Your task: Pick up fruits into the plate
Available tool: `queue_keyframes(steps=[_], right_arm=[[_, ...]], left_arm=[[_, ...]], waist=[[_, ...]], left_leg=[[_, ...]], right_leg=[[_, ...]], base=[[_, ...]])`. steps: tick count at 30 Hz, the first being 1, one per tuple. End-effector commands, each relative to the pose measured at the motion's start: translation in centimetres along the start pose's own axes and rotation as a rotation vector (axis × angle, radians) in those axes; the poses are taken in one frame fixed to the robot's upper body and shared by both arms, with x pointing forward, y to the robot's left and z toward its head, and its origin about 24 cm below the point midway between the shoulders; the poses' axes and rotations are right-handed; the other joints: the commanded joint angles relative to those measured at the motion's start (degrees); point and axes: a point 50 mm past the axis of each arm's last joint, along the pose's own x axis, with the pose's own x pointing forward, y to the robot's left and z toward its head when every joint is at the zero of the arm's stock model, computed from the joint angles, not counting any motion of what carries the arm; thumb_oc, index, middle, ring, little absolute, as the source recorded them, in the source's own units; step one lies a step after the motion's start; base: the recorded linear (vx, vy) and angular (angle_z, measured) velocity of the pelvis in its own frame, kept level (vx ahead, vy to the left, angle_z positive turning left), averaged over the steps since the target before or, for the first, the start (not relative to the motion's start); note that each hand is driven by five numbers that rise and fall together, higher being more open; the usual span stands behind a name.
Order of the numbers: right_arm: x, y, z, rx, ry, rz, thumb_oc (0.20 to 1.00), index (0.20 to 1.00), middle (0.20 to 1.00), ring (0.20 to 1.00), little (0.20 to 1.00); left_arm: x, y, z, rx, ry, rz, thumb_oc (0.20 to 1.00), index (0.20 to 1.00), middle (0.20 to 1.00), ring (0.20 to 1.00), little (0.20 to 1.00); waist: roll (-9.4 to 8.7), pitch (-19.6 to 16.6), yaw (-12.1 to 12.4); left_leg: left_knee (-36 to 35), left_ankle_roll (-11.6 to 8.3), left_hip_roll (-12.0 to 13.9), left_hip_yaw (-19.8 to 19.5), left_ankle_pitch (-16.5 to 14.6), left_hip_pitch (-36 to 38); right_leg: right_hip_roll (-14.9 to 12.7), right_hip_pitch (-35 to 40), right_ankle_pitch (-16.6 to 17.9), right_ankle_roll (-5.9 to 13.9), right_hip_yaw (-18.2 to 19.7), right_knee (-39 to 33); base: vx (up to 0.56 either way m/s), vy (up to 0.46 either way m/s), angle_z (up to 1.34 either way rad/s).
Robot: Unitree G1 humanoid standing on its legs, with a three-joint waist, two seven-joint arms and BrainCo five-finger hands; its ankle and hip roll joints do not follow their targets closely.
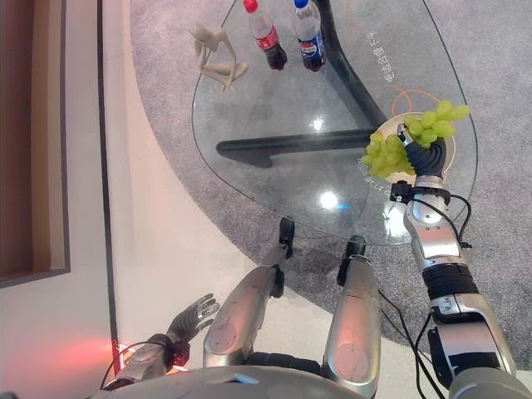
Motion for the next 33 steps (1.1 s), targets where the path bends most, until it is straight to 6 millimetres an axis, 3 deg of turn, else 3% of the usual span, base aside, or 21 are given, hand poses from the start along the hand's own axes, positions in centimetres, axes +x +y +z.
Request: queue_keyframes(steps=[1, 6, 11, 20, 33], right_arm=[[0.8, -1.3, 2.4, 0.008, -0.105, -0.023, 0.200, 0.200, 0.200, 0.200, 0.200], [-0.3, -1.6, -0.8, -0.021, 0.033, -0.038, 0.200, 0.200, 0.200, 0.200, 0.200], [-1.0, -2.5, -2.5, -0.056, 0.113, -0.074, 0.200, 0.200, 0.200, 0.200, 0.200], [-1.9, -4.8, -3.7, -0.050, 0.154, -0.127, 0.200, 0.200, 0.200, 0.200, 0.200], [-2.9, -3.8, -5.1, -0.079, 0.211, -0.027, 0.200, 0.200, 0.200, 0.200, 0.200]], left_arm=[[-0.9, 0.0, -2.0, -0.018, 0.041, 0.014, 1.000, 1.000, 1.000, 1.000, 1.000], [-0.9, -0.2, -2.3, -0.013, 0.046, 0.014, 1.000, 1.000, 1.000, 1.000, 1.000], [-0.9, -0.8, -2.8, -0.027, 0.060, 0.004, 1.000, 1.000, 1.000, 1.000, 1.000], [-1.0, -0.7, -3.0, -0.017, 0.087, 0.006, 1.000, 1.000, 1.000, 1.000, 1.000], [-0.9, -0.5, -2.7, -0.006, 0.081, 0.011, 1.000, 1.000, 1.000, 1.000, 1.000]], waist=[[0.62, -0.53, -0.46], [0.32, -1.16, -0.72], [0.85, -2.36, -1.48], [0.93, -3.59, -2.04], [0.24, -3.67, -1.27]], left_leg=[[5.79, 3.07, -5.12, 1.33, -8.30, 3.77], [5.73, 3.20, -5.22, 1.42, -8.86, 4.91], [5.26, 3.05, -5.31, 1.66, -9.01, 6.57], [5.16, 2.82, -5.39, 1.70, -9.37, 8.64], [4.96, 3.12, -5.48, 1.07, -9.28, 9.00]], right_leg=[[3.56, 3.81, 7.71, 0.22, -1.90, -10.97], [3.45, 4.90, 6.76, -0.03, -2.27, -10.39], [3.50, 6.89, 7.02, -0.23, -1.98, -11.72], [3.01, 9.92, 7.20, 0.11, -1.98, -13.19], [3.15, 10.74, 7.04, -0.25, -2.99, -13.29]], base=[[0.02, -0.030, -0.05], [0.02, -0.003, 0.03], [0.06, 0.040, 0.02], [0.04, 0.003, -0.03], [-0.01, -0.005, 0.04]])
